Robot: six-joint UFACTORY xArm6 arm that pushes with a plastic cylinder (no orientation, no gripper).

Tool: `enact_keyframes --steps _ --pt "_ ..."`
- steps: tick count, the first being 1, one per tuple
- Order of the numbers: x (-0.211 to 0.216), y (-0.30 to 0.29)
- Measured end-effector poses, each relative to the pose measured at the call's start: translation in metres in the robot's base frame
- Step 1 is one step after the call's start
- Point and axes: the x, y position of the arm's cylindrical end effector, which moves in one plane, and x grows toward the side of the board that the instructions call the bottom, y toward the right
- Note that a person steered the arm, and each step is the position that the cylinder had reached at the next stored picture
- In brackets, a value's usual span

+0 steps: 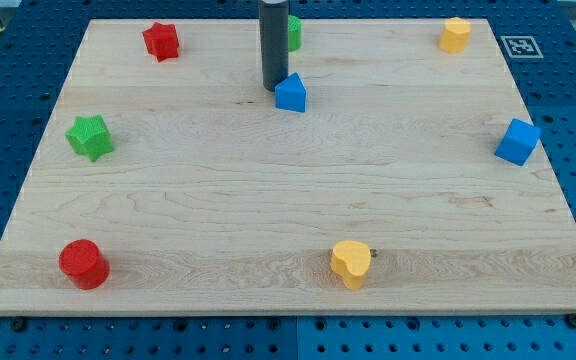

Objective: Push the blue triangle slightly to the right

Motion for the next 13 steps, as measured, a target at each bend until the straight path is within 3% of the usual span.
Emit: enact_keyframes --steps 13 --pt "-0.013 0.0"
